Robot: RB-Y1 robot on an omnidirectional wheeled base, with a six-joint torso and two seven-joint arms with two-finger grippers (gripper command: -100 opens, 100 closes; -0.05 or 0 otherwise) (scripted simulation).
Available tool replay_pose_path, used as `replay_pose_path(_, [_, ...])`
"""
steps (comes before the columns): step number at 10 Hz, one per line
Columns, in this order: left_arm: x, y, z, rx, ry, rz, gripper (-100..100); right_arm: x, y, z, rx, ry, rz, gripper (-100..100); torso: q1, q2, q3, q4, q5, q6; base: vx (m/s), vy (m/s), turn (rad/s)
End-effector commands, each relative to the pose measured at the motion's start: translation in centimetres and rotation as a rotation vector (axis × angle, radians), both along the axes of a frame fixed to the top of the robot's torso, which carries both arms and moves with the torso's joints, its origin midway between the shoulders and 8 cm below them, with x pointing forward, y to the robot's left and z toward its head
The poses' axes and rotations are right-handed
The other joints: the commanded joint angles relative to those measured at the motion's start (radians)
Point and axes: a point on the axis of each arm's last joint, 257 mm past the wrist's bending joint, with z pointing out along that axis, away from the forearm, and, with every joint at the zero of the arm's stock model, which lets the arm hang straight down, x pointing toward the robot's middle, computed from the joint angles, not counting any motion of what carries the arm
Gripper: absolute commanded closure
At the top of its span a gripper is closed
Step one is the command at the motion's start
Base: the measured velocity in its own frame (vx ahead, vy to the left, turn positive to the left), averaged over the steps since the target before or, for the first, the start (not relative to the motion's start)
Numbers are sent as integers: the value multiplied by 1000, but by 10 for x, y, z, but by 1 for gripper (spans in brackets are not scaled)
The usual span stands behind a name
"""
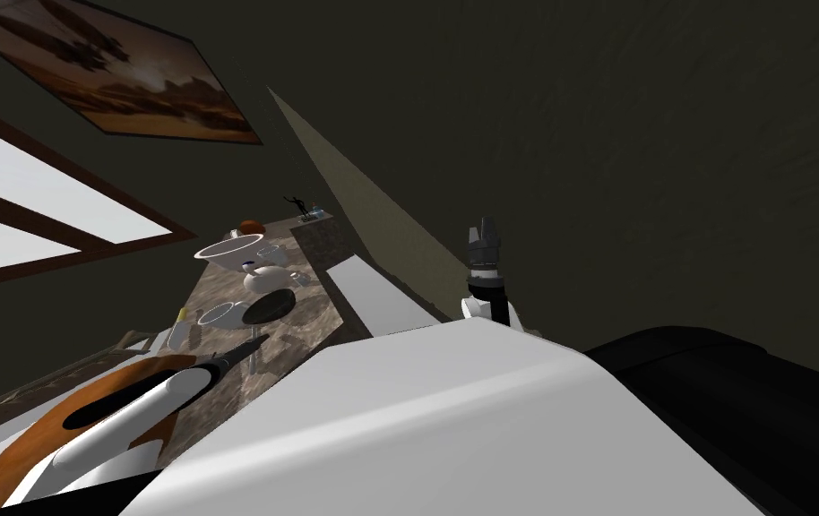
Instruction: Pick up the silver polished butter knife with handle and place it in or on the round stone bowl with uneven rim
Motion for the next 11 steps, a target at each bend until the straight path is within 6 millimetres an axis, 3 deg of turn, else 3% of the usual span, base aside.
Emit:
replay_pose_path(1, [0,0,0,0,0,0,0,0,0,0,0,0,0,0,0,0,0,0,0,0,5,0,1])
replay_pose_path(2, [1,-3,-11,0,0,-1,-100,0,0,0,0,0,0,0,0,1,1,0,0,0,34,45,7])
replay_pose_path(3, [0,-3,-8,-3,0,1,-100,0,0,0,0,0,0,0,2,0,0,0,1,0,21,28,-4])
replay_pose_path(4, [1,-3,-8,-1,0,0,100,0,0,0,0,0,0,0,2,1,1,0,0,0,0,0,0])
replay_pose_path(8, [1,-3,-8,-2,-2,2,100,0,0,0,0,0,0,0,0,2,1,0,0,1,0,1,0])
replay_pose_path(9, [1,-3,-8,-2,-2,1,0,0,0,0,0,0,0,0,0,2,1,0,0,1,0,0,0])
replay_pose_path(10, [1,-3,-8,-2,-2,1,100,0,0,0,0,0,0,0,0,2,1,0,0,0,0,0,0])
replay_pose_path(11, [1,-3,-8,-2,-2,1,0,0,0,0,0,0,0,0,0,2,1,0,0,0,0,0,0])
